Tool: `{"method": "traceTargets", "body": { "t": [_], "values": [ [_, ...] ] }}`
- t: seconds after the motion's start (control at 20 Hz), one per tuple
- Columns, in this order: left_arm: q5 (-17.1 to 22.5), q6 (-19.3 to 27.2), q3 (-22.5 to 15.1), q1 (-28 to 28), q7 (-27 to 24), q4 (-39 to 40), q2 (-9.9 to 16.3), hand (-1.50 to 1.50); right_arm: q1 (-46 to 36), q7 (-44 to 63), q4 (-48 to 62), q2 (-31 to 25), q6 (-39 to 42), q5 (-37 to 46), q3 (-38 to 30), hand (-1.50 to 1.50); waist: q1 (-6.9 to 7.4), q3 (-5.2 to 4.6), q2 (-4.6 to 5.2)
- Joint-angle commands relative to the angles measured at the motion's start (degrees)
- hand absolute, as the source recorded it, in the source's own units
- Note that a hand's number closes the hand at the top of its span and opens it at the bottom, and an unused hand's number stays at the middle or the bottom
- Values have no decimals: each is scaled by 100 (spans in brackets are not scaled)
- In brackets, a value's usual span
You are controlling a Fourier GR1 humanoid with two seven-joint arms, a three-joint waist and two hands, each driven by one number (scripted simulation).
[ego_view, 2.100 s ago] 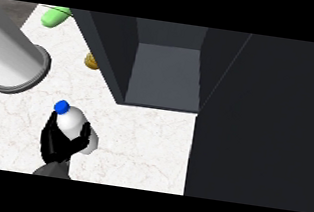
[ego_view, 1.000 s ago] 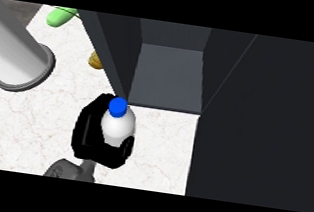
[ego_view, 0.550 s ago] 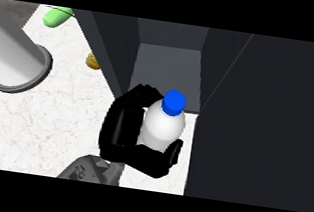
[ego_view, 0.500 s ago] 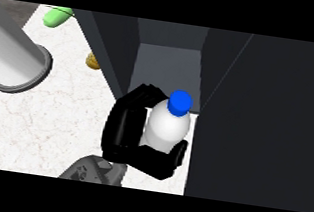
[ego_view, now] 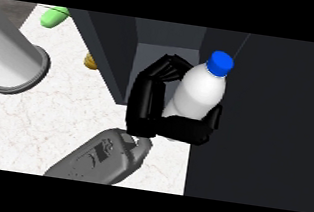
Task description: Pick up the bottled water, place it into the cabinet and close the cabinet
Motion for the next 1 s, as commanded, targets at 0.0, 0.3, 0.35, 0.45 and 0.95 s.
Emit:
{"method": "traceTargets", "body": {
  "t": [0.0, 0.3, 0.35, 0.45, 0.95],
  "values": [
    [46, 383, 96, -779, 185, 616, -1, 150, -241, 540, -428, -144, -228, -731, -278, -150, 24, 0, 15],
    [385, 71, 269, -972, -349, 1640, -1, 150, 86, 297, -503, -99, 178, -808, -502, -150, -65, -2, 14],
    [270, -50, 321, -938, -419, 1770, -1, 150, -185, 548, -508, 35, -78, -571, -243, -150, 2, -3, 20],
    [423, 55, 290, -1079, -316, 1750, -1, 150, 165, 540, -691, -120, 70, -1206, -593, -150, -41, -4, 13],
    [699, -572, 1197, -1544, -991, 3540, 0, 150, 35, 513, -426, -110, 350, -1096, -610, -150, -98, -6, 41]
  ]
}}
